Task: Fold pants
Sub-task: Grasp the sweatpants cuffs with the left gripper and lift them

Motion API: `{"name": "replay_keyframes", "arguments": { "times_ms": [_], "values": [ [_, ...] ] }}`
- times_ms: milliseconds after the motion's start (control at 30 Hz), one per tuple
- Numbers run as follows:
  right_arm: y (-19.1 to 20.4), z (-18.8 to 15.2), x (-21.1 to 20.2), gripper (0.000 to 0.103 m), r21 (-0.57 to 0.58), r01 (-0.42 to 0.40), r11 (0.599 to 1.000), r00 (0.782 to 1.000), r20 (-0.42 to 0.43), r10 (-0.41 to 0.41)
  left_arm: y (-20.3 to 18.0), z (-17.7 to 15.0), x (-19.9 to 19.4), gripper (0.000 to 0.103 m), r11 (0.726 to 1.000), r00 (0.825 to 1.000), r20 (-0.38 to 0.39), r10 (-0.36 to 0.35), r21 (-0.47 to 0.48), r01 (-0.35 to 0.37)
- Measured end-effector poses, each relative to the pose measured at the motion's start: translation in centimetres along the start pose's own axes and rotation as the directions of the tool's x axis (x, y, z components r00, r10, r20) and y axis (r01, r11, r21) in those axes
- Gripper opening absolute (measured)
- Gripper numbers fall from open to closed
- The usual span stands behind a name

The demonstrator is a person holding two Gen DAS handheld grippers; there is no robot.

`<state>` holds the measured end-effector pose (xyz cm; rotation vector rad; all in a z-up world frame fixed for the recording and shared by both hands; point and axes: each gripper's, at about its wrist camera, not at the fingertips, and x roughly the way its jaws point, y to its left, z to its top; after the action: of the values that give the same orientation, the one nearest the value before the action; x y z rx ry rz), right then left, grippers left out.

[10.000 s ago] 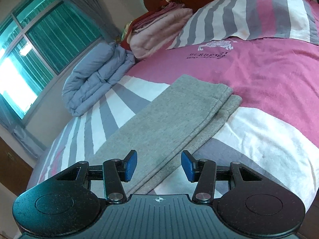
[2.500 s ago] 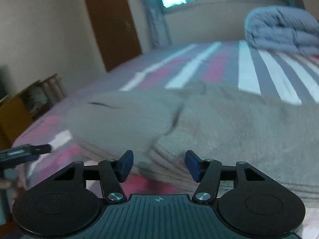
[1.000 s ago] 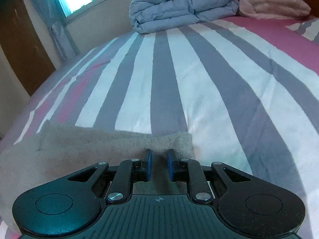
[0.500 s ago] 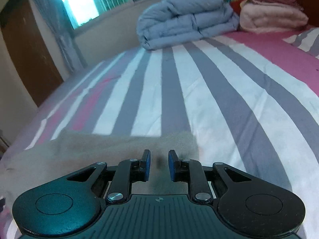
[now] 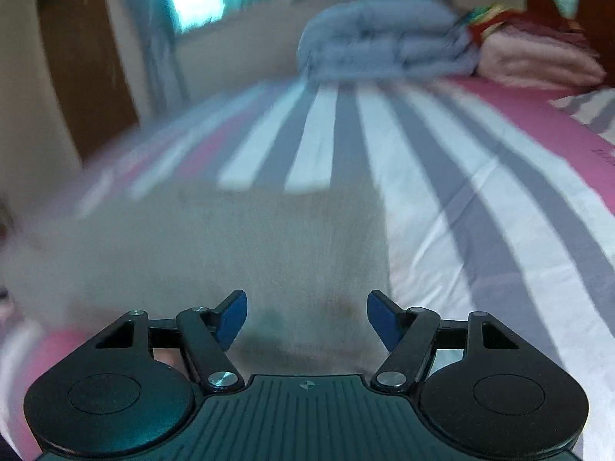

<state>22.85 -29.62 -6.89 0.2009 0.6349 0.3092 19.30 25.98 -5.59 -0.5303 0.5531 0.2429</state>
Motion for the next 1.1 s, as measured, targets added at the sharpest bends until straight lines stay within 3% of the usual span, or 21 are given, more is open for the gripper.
{"name": "replay_keyframes", "arguments": {
  "times_ms": [100, 167, 233, 300, 400, 533, 567, 600, 633, 700, 733, 767, 800, 867, 967, 1100],
  "values": [
    [-1.2, -0.3, -0.9, 0.07, 0.062, 0.047, 0.997, 0.999, 0.007, -0.047, 1.7, 1.0, 1.7, 0.077, 0.982, 0.994, -0.037, -0.102, -0.166, 0.095],
    [-2.0, -0.2, -1.0, 0.07, 0.113, 0.051, 0.992, 0.999, 0.011, -0.052, 3.4, 1.3, 3.5, 0.072, 0.943, 0.983, -0.072, -0.171, -0.3, 0.142],
    [-2.5, 0.0, -1.3, 0.07, 0.151, 0.068, 0.986, 0.997, 0.025, -0.073, 4.8, 1.3, 4.8, 0.071, 0.904, 0.976, -0.058, -0.208, -0.393, 0.169],
    [-2.8, 0.1, -1.5, 0.07, 0.195, 0.08, 0.978, 0.996, 0.024, -0.086, 6.6, 1.4, 5.8, 0.065, 0.844, 0.968, -0.015, -0.252, -0.492, 0.213],
    [-3.1, 0.2, -1.6, 0.07, 0.208, 0.104, 0.973, 0.993, 0.03, -0.113, 9.0, 1.1, 7.4, 0.065, 0.726, 0.938, 0.065, -0.34, -0.616, 0.306],
    [-2.6, 0.0, -1.7, 0.07, 0.19, 0.122, 0.974, 0.991, 0.035, -0.13, 10.4, 0.2, 8.9, 0.064, 0.614, 0.896, 0.176, -0.408, -0.673, 0.412],
    [-2.6, -0.1, -1.4, 0.07, 0.187, 0.124, 0.975, 0.991, 0.035, -0.132, 10.5, 0.1, 9.0, 0.062, 0.615, 0.896, 0.184, -0.405, -0.67, 0.416],
    [-2.6, -0.1, -0.9, 0.07, 0.182, 0.125, 0.975, 0.99, 0.033, -0.134, 10.2, 0.2, 9.1, 0.054, 0.645, 0.905, 0.164, -0.393, -0.653, 0.398],
    [-2.5, -0.1, -0.8, 0.07, 0.178, 0.128, 0.976, 0.99, 0.031, -0.135, 9.5, 0.4, 9.2, 0.047, 0.705, 0.924, 0.117, -0.364, -0.613, 0.355],
    [-2.5, -0.1, -0.5, 0.07, 0.176, 0.126, 0.976, 0.991, 0.03, -0.134, 8.1, 0.4, 9.0, 0.043, 0.784, 0.943, 0.083, -0.323, -0.534, 0.316],
    [-2.6, -0.2, -0.3, 0.07, 0.175, 0.123, 0.977, 0.991, 0.027, -0.13, 7.8, 0.2, 8.9, 0.023, 0.821, 0.96, 0.069, -0.273, -0.503, 0.27],
    [-2.6, -0.2, -0.2, 0.07, 0.172, 0.124, 0.977, 0.991, 0.026, -0.13, 7.9, -0.1, 9.0, 0.022, 0.824, 0.967, 0.064, -0.245, -0.512, 0.243],
    [-2.6, -0.3, -0.2, 0.07, 0.168, 0.127, 0.978, 0.991, 0.024, -0.133, 7.9, -0.2, 8.7, 0.02, 0.81, 0.967, 0.096, -0.235, -0.531, 0.249],
    [-2.8, -0.3, -0.4, 0.07, 0.178, 0.127, 0.976, 0.99, 0.03, -0.135, 6.8, -0.3, 7.7, 0.02, 0.837, 0.973, 0.129, -0.192, -0.497, 0.231],
    [-4.1, -0.2, -1.4, 0.07, 0.225, 0.125, 0.966, 0.989, 0.047, -0.139, 6.2, -0.9, 6.3, 0.019, 0.832, 0.966, 0.179, -0.187, -0.494, 0.252],
    [-6.9, -0.3, -2.2, 0.07, 0.364, 0.105, 0.925, 0.988, 0.067, -0.139, 2.7, 1.1, 3.4, 0.018, 0.898, 0.953, 0.22, -0.206, -0.345, 0.274]
  ]
}}
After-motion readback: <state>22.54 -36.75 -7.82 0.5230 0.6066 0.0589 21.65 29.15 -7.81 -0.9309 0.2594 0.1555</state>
